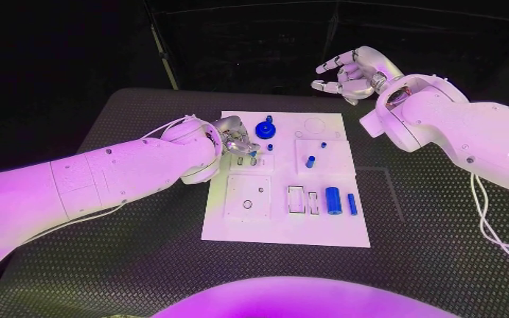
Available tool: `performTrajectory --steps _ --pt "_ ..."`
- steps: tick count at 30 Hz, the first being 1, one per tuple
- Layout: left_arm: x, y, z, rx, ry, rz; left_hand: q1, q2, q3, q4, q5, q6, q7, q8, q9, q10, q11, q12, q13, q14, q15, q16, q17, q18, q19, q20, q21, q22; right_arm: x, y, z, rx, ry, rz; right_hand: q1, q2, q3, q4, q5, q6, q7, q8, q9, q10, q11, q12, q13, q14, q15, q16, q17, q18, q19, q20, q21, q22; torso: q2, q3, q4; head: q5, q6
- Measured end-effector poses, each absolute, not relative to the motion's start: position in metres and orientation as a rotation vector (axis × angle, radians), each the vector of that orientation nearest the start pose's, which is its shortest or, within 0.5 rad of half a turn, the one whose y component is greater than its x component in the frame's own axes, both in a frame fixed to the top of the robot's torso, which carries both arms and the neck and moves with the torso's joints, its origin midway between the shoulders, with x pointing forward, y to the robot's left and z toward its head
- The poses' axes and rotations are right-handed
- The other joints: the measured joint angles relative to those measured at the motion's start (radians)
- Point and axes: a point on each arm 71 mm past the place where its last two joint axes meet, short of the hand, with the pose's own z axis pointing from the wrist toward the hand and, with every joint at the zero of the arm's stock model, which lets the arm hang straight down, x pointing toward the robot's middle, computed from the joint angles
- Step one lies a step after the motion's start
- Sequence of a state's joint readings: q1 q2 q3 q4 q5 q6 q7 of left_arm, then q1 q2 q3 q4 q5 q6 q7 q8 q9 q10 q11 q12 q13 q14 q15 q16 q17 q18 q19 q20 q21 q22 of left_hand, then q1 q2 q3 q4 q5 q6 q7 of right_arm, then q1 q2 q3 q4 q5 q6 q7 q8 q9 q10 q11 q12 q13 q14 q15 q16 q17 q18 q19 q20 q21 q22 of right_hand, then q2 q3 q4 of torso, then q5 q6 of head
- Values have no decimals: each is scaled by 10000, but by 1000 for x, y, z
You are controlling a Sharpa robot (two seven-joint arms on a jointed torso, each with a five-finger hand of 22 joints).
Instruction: Assemble the parts on the task board
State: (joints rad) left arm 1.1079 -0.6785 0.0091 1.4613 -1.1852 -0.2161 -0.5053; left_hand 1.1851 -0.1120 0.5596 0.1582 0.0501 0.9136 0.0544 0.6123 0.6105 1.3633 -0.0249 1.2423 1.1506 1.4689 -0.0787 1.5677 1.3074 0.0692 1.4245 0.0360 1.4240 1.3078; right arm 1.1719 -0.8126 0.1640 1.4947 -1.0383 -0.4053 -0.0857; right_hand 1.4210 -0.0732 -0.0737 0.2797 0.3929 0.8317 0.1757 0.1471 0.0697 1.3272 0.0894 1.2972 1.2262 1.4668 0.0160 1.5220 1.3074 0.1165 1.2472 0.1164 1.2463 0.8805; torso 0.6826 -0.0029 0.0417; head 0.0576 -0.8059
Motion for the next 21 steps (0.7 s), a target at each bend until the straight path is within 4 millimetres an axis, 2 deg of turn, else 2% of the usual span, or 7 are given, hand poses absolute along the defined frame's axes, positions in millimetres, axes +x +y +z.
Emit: performTrajectory --steps 21 --pt "483 151 -246 -2627 20874 -4994 -136 -70 125 -124 -8 49 -27 -2 30 -1 3 0 7 0 0 0 0 1 0 0 0 -1 514 -205 -125 3612 15233 9072 -39 39 1 -1 51 0 0 0 0 0 0 0 1 0 0 0 -1 1 0 0 0 1 6 -3 4 -21 -102"
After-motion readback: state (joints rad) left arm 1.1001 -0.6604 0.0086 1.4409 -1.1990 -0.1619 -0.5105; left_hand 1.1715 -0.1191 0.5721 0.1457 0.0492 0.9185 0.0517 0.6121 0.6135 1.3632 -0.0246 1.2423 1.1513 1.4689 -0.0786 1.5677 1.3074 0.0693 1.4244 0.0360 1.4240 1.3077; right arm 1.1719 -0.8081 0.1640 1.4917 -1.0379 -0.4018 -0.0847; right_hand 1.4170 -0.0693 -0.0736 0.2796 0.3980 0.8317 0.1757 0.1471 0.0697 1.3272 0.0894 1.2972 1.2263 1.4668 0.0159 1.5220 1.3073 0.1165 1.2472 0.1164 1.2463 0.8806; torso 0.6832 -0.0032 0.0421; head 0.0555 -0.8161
